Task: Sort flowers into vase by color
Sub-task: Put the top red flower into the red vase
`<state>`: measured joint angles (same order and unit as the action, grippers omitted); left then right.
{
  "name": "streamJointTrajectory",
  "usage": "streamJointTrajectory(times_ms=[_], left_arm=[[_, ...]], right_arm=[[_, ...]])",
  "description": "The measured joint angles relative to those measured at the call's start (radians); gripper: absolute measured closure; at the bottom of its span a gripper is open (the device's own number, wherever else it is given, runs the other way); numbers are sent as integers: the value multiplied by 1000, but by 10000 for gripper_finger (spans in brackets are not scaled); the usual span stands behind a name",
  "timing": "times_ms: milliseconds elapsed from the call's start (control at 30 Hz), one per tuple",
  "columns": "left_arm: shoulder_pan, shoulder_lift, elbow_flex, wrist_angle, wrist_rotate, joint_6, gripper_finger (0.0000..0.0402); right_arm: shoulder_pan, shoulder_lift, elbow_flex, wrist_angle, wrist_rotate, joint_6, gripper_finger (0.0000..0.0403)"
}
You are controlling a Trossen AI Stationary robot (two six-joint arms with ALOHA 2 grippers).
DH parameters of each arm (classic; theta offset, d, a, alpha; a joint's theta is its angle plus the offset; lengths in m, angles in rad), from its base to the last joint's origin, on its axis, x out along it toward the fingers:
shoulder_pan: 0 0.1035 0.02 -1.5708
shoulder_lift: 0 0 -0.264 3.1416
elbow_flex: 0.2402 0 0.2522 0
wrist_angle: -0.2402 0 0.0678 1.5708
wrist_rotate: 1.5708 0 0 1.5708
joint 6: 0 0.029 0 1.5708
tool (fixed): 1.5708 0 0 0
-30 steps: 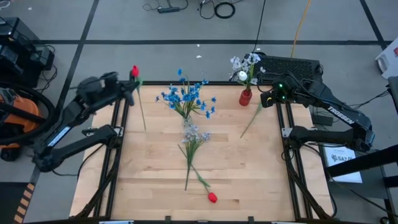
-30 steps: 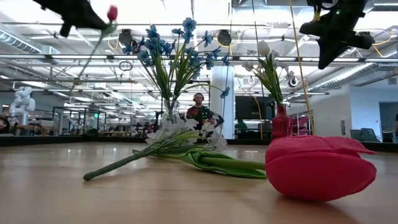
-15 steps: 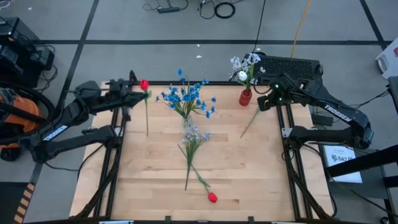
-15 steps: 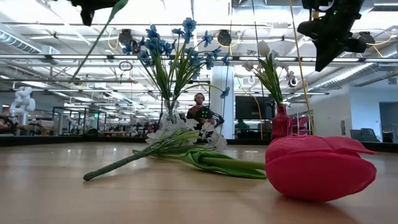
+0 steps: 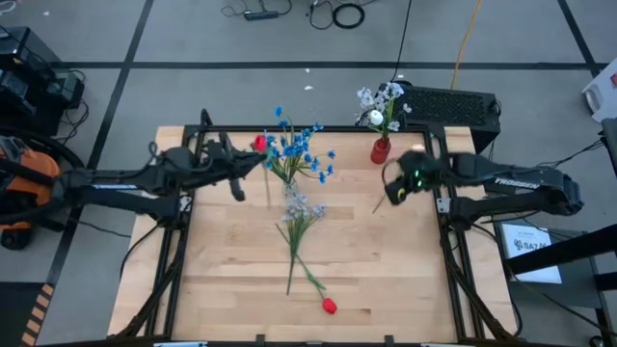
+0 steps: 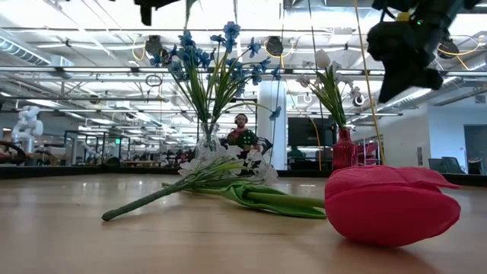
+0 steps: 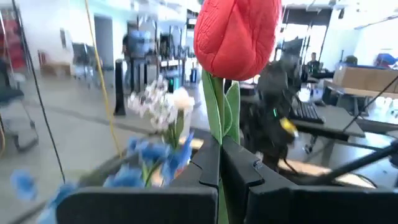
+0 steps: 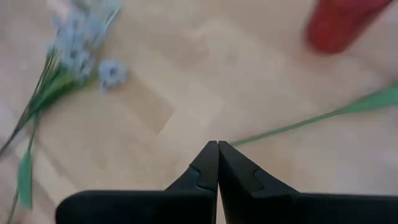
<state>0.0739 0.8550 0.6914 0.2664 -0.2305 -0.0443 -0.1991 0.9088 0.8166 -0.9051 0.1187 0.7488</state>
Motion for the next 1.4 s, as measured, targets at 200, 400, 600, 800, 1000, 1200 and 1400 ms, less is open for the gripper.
streamJointTrajectory(times_ms=[200,400,600,800,1000,1200,1400], left_arm=[[-50,151,0,276,-111,223,399],[-50,283,0,419,-143,306,399],[-49,346,1,553,-201,410,399],[-48,342,1,563,-223,446,399],[-48,342,1,516,-224,443,399],[-41,347,-8,433,-233,347,399],[-42,350,-157,630,-258,283,399]], right_arm=[[124,-25,-110,132,7,76,403],[181,-24,-125,229,31,37,403],[240,-24,-161,314,67,62,403],[287,-24,-193,322,68,113,403],[294,-24,-203,328,69,130,403],[294,-24,-203,340,69,130,403],[294,-24,-203,370,74,130,403]])
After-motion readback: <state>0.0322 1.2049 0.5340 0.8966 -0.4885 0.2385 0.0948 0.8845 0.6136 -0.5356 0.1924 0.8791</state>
